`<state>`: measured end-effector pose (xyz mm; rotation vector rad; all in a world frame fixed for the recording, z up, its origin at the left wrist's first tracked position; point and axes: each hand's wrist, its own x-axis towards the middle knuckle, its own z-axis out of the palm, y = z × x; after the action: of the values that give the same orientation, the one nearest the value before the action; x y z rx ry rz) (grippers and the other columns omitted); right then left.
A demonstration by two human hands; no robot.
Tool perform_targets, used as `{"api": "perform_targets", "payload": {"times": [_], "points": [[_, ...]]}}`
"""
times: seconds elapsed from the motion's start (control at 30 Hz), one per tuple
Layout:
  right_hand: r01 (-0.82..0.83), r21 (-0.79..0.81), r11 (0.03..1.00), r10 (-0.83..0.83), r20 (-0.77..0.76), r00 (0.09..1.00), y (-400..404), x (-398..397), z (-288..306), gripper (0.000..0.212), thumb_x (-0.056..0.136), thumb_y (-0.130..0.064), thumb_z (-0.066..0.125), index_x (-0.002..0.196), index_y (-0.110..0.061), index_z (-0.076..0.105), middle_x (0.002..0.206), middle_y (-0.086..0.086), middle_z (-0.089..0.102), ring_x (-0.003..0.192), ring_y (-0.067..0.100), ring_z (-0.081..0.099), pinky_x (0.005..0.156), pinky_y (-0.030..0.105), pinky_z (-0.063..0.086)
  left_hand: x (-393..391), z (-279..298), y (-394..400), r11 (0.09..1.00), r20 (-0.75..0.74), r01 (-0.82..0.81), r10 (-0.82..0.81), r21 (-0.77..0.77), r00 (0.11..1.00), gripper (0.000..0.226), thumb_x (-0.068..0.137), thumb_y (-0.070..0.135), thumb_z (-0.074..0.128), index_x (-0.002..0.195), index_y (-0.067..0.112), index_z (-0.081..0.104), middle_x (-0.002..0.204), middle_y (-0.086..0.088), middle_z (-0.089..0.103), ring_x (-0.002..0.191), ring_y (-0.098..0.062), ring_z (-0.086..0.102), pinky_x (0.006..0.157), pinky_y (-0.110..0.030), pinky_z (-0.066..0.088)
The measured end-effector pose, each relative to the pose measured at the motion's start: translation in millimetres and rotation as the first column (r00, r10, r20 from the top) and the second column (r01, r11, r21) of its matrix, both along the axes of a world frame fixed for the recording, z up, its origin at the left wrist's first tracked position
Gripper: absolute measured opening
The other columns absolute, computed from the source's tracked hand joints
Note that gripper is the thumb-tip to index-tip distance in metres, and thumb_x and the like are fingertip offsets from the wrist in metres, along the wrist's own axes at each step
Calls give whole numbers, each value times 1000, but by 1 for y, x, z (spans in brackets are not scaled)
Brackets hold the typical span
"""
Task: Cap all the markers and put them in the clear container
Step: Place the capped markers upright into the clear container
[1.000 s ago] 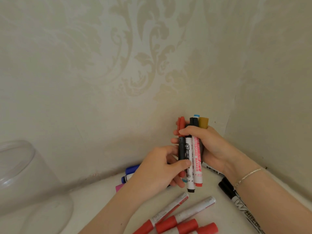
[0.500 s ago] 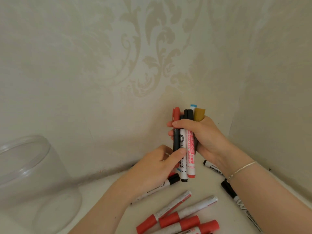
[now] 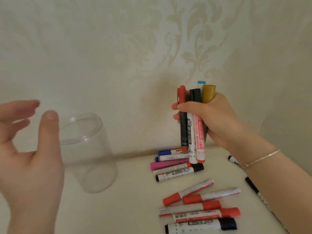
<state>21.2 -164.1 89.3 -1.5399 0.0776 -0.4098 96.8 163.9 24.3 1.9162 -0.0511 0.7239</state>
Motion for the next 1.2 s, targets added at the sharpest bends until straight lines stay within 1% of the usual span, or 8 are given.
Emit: {"api": "perform_targets", "payload": {"times": [0.07,0.13,0.27,0.43,0.57,0.77,1.07,1.2], "points": [[-35,-6,999,35,4,999,10,3,4,19,82,-6,69,101,-7,66,87,3,76,77,20,73,70,32,60,3,-8,10,983,-72,-180,179,-15,981,76,64,83,61,115,27,61,125,-6,60,127,-23,51,100,-55,39],[-76,-16,997,76,3,997,22,8,6,18,81,-7,70,99,-7,67,87,4,76,77,21,73,71,34,60,-21,7,-20,971,49,-239,239,-1,970,68,67,75,66,121,37,50,138,-2,49,131,-18,44,107,-38,36],[-139,-31,990,139,-8,990,47,18,10,17,80,-8,71,97,-7,69,86,5,76,77,22,73,75,37,60,-32,12,-46,999,11,-47,47,-16,999,111,55,57,80,147,29,25,153,1,27,139,-13,31,107,-29,27],[-203,-28,979,203,12,979,73,25,17,18,79,-6,72,97,-6,68,87,10,75,76,24,73,77,41,60,-21,0,-52,997,-152,80,-81,-12,985,123,55,39,88,150,36,10,153,-3,34,139,-14,34,108,-32,31],[-235,-43,971,237,34,971,87,27,25,24,79,-8,73,102,-4,67,88,11,75,77,23,73,78,42,59,-21,-2,-54,996,-137,90,-91,-11,986,122,55,35,90,149,42,12,146,3,43,132,-18,44,107,-35,35],[-250,85,964,226,222,948,95,27,52,14,80,-1,69,94,-4,68,89,11,75,76,25,73,75,40,60,-31,2,-66,978,-97,206,-203,19,974,116,54,35,91,147,44,21,144,18,43,130,-7,44,110,-33,36],[-195,171,966,114,397,911,111,33,69,26,81,3,67,103,-10,64,94,16,72,73,25,72,71,37,60,-41,14,-84,911,-93,405,-398,80,913,119,48,44,92,143,53,20,139,33,41,124,16,38,100,-13,31],[-201,66,977,159,396,905,114,32,54,39,80,9,64,108,-19,63,96,19,70,78,25,71,67,27,58,-46,18,-88,885,-88,464,-459,42,884,118,39,60,82,141,53,23,137,30,46,125,12,43,110,-27,37]]}}
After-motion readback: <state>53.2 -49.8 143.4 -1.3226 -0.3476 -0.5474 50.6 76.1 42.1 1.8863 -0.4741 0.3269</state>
